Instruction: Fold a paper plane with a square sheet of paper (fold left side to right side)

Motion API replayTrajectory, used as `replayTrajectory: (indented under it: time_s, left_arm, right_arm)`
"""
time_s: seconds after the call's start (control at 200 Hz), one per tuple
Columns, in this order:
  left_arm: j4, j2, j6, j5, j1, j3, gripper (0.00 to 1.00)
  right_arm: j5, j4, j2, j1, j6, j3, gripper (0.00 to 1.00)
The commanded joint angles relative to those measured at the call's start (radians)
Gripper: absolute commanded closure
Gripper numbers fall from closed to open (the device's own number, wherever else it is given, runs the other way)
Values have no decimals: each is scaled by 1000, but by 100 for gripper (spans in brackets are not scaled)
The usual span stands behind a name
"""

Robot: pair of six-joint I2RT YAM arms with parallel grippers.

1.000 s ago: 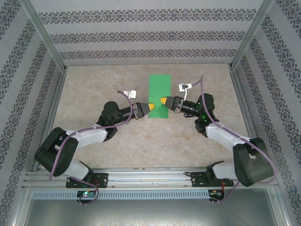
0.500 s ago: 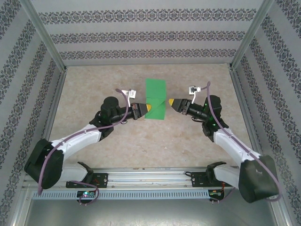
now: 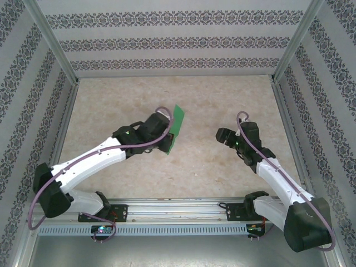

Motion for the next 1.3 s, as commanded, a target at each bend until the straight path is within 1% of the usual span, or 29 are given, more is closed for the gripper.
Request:
replayTrajectory:
  time_s: [0.0,0.065,0.2,0.245,0.34,0.42,0.52,0.649,0.764,0.904,1.049,1.134,1.209,1.229,1.294]
  left_arm:
    - [-343,74,-34,-305,-76,96,100]
    - [-446,136,-111,-402,-121,144,100]
    - [-641,295,-307,-510,-191,236,100]
    - [-692,353,-372,-524,-209,259,100]
    - [-755,465,-457,-540,-233,297,100]
    - [-766,537,-483,-541,-238,325,100]
    - [-738,598,-477,-531,-239,350,100]
    - [-646,635,-428,-467,-233,369,100]
    - [-612,678,-406,-419,-231,407,100]
    - [-552,714,-384,-331,-222,424,94]
    - [-461,715,-363,-226,-199,408,89]
    - [-404,708,-350,-174,-187,400,86]
    - [-330,697,-335,-98,-166,383,82]
    - [-306,693,-332,-75,-159,377,80]
    - [-236,681,-328,-13,-138,357,69]
  right_arm:
    - [129,-32,-5,-11,32,-29,13]
    - [158,-30,-9,-12,49,-41,9]
    - [192,-20,-19,-15,68,-61,3]
    - [193,-12,-20,-16,68,-66,3]
    - [191,-2,-24,-19,62,-72,2]
    - [178,4,-21,-23,53,-75,2]
    - [155,13,-17,-31,47,-77,2]
    - [132,24,-21,-44,43,-87,2]
    - [109,26,-30,-58,40,-93,2]
    - [84,29,-32,-74,32,-96,2]
    - [55,34,-26,-88,26,-94,2]
    - [40,32,-18,-96,23,-90,2]
    - [9,31,-7,-109,26,-87,2]
    - [-3,31,-4,-114,28,-86,2]
    - [-45,28,9,-131,28,-79,2]
